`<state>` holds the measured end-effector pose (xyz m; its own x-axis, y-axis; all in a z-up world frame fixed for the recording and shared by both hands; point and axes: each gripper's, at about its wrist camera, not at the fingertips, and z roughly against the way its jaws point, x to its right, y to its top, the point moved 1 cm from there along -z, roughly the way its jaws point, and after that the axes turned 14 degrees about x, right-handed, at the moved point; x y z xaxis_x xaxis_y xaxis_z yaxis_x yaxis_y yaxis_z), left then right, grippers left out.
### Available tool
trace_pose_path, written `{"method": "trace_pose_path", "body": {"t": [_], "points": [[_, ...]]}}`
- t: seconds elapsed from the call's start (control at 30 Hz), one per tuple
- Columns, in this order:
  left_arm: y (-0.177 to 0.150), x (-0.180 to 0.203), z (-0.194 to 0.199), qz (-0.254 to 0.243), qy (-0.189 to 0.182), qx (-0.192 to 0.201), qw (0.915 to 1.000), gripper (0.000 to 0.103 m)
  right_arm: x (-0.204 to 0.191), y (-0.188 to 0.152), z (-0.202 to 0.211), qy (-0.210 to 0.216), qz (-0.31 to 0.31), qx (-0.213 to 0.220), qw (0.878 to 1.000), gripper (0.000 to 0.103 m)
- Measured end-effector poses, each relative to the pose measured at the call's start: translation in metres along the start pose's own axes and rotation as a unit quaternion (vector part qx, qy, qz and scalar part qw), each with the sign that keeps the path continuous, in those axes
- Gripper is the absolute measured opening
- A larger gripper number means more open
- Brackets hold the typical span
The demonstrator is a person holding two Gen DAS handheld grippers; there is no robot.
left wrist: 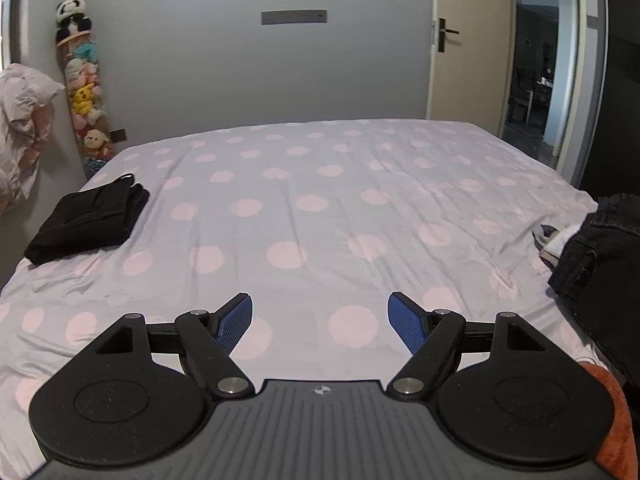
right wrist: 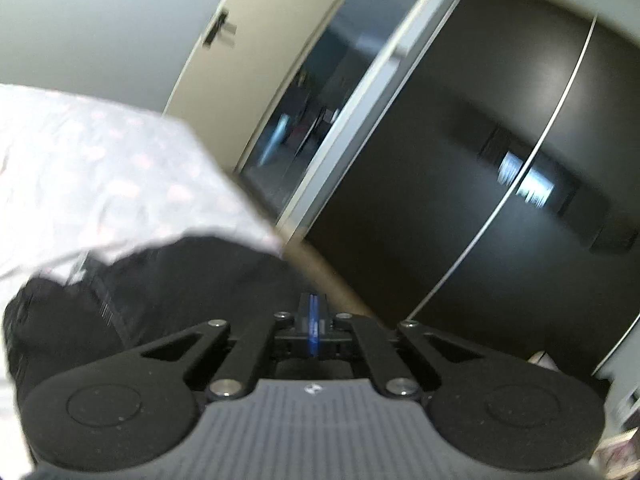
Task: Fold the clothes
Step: 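Grasp the black jeans waistband with the right gripper and lift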
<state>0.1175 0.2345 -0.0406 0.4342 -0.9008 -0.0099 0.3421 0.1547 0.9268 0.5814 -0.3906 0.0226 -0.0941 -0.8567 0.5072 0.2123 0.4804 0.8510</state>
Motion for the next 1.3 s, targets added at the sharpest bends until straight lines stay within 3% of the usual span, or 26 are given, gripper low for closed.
{"method": "trace_pose_path", "body": {"t": [0.07,0.17,0.23,0.3,0.47,0.57,0.67,0.9,1.1,1.2,1.3], "points": [[0.001,-0.006,0.004,0.008,0.007,0.005,0.9999,0.089,0.003,0.021,0.005,-0.001,0.011,0.02,1.0,0.0],[-0.001,-0.014,0.005,0.013,0.013,0.005,0.9998,0.089,-0.002,0.036,0.008,0.039,0.007,-0.014,0.999,0.005],[-0.003,-0.019,0.004,0.013,0.018,0.003,0.9998,0.089,-0.007,0.031,0.008,0.057,0.004,-0.04,0.998,0.029],[-0.005,-0.024,0.004,0.014,0.023,0.001,0.9996,0.089,-0.013,0.023,0.008,0.07,0.003,-0.061,0.996,0.046],[-0.006,-0.035,0.001,0.018,0.032,-0.001,0.9993,0.089,-0.021,-0.019,0.012,0.081,0.022,-0.092,0.992,0.05],[-0.009,-0.04,-0.002,0.026,0.035,-0.003,0.9991,0.089,-0.025,-0.034,0.023,0.086,0.071,-0.069,0.991,0.058],[-0.013,-0.042,-0.007,0.027,0.033,-0.011,0.999,0.089,-0.024,-0.041,0.035,0.084,0.109,-0.051,0.989,0.059],[-0.021,-0.03,-0.023,0.005,0.023,-0.031,0.9992,0.089,0.019,-0.043,0.039,0.081,0.058,-0.043,0.994,0.071],[-0.025,-0.022,-0.025,-0.015,0.022,-0.037,0.999,0.089,0.017,-0.055,0.036,0.122,0.061,-0.09,0.987,0.07],[-0.023,-0.018,-0.032,-0.012,0.02,-0.043,0.9988,0.089,0.022,-0.058,0.04,0.111,0.055,-0.09,0.988,0.034],[-0.018,-0.015,-0.029,-0.02,0.012,-0.036,0.9991,0.089,0.022,-0.05,0.037,0.11,0.027,-0.087,0.99,0.023]]}}
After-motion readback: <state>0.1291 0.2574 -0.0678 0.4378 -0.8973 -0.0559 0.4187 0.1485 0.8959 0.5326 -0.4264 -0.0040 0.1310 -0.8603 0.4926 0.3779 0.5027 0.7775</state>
